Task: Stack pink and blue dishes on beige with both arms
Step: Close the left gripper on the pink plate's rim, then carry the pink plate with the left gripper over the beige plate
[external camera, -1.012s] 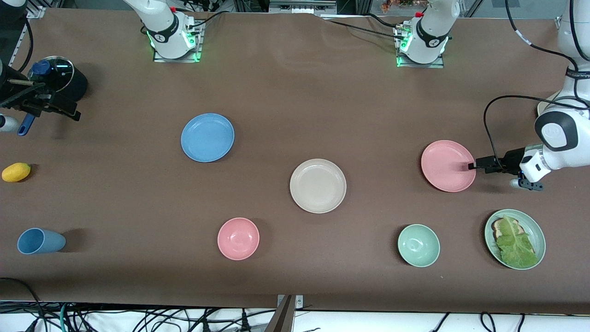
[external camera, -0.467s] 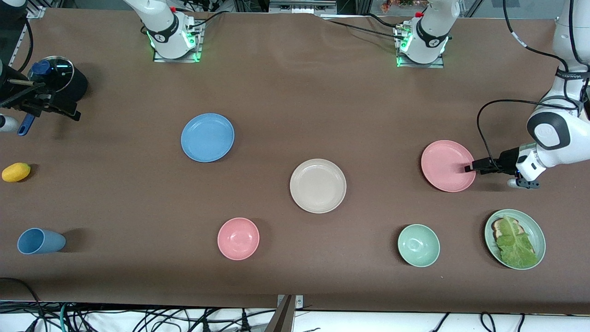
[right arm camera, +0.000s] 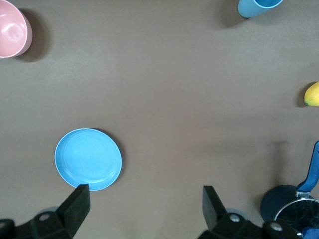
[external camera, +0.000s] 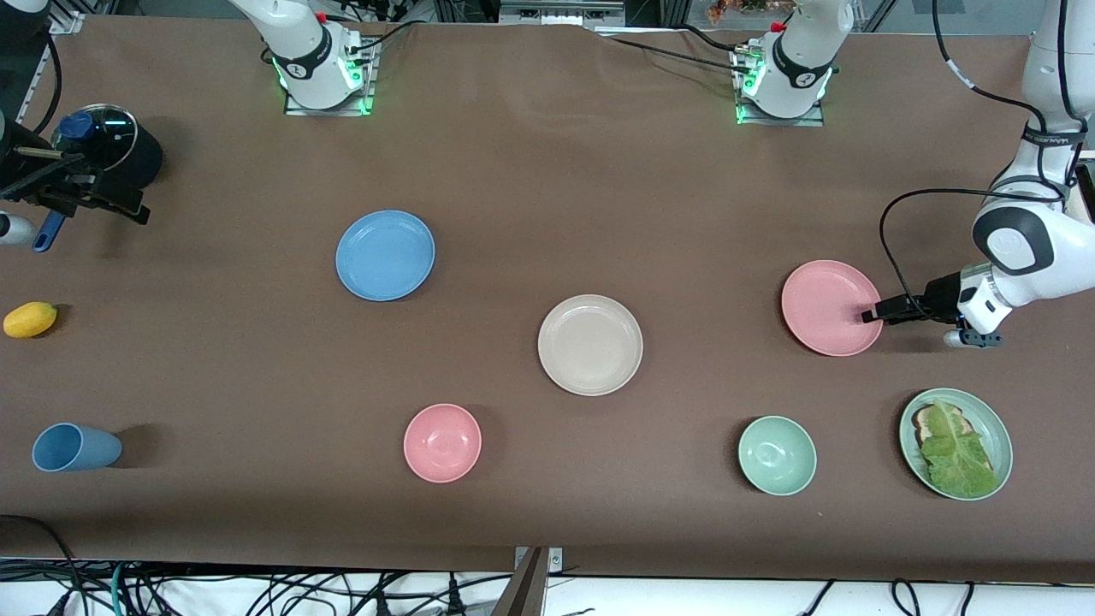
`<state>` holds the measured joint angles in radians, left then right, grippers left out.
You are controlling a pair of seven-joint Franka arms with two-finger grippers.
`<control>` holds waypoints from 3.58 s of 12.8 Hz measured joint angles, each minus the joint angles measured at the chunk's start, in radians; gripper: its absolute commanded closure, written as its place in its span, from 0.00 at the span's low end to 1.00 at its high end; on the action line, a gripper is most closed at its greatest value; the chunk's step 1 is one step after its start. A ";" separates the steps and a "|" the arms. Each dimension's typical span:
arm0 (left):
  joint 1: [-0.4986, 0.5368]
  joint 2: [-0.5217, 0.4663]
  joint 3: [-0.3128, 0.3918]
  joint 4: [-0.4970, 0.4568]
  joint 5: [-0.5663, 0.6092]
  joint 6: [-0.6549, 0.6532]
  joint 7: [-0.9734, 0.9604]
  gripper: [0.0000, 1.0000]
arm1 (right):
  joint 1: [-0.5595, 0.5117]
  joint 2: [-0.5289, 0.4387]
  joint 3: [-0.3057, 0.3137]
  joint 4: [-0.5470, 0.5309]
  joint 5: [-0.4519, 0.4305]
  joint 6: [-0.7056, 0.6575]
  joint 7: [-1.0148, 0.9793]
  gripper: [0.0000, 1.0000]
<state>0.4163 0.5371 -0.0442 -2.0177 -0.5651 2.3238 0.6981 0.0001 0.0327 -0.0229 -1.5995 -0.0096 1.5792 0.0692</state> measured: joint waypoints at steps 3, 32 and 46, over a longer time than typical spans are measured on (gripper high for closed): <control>0.001 0.000 0.000 -0.005 -0.006 0.016 0.016 1.00 | 0.000 0.000 0.000 0.000 0.000 0.000 0.000 0.00; -0.522 -0.203 -0.039 0.066 -0.010 -0.081 -0.520 1.00 | 0.000 0.000 0.000 0.000 0.000 0.000 0.000 0.00; -0.805 -0.072 -0.039 0.093 -0.002 0.229 -0.808 1.00 | 0.000 0.000 0.000 0.000 0.000 0.000 0.000 0.00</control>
<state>-0.3884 0.4654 -0.0829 -1.9251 -0.5670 2.5529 -0.1104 0.0000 0.0327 -0.0230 -1.5999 -0.0096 1.5791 0.0691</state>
